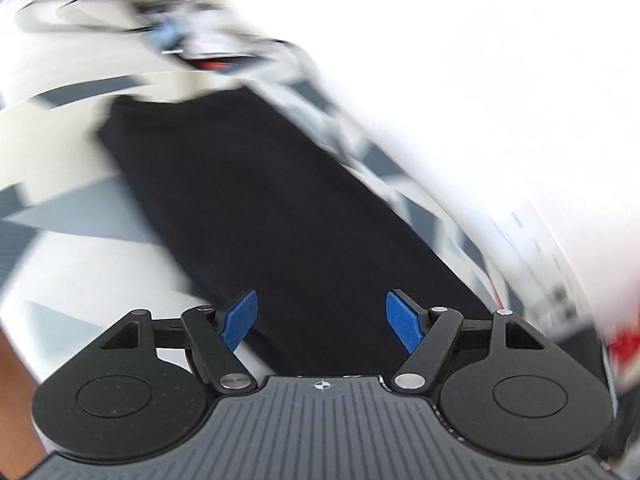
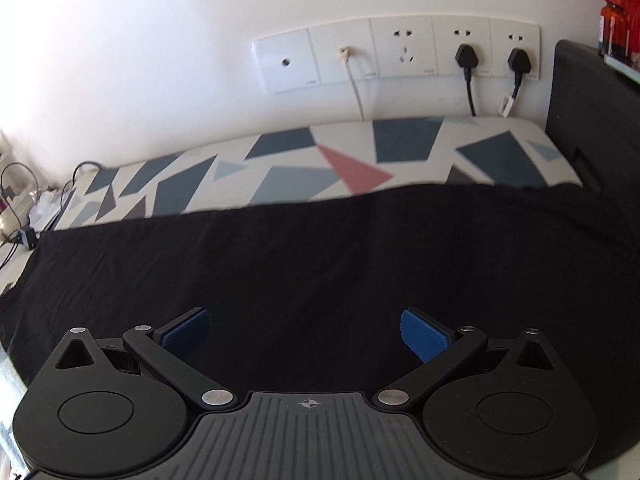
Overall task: Fold clothes
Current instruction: 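Smooth the folded black garment with both open grippers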
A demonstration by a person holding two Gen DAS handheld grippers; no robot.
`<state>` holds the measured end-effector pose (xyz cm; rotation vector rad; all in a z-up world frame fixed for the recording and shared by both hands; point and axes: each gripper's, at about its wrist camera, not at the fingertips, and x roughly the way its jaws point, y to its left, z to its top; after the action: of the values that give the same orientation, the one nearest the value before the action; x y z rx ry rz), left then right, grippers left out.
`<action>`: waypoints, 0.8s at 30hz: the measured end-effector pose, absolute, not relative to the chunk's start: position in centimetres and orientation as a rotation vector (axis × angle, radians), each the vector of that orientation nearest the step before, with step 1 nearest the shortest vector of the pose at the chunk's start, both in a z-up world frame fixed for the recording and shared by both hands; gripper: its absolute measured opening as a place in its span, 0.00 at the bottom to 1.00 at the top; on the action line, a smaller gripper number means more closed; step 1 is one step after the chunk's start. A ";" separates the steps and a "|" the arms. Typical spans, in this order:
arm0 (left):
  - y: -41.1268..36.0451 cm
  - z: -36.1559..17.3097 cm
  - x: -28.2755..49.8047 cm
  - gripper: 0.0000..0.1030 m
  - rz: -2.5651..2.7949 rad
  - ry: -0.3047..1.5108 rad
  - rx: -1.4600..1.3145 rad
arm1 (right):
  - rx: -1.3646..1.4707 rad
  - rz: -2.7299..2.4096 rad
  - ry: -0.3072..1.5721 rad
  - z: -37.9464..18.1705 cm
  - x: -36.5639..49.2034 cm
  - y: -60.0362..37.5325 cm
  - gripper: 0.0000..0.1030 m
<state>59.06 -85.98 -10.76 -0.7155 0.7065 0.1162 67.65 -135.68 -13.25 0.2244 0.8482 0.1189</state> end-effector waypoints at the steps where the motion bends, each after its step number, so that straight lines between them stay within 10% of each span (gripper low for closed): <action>1: -84.0 -11.0 58.9 0.70 0.153 0.696 -0.747 | 0.225 0.105 0.855 -13.3 67.4 -134.8 0.99; 17: -71.4 -16.4 64.2 0.66 0.174 0.740 -0.869 | 0.196 -0.098 0.935 -13.4 66.3 -123.4 0.99; 24: -71.5 -16.5 66.3 1.00 0.068 0.783 -0.832 | 0.160 -0.166 0.962 -13.7 66.8 -120.1 0.99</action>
<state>66.32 -71.50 -16.49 -0.8320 0.7831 0.0684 66.81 -120.10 -13.66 0.1596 0.9615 -0.1665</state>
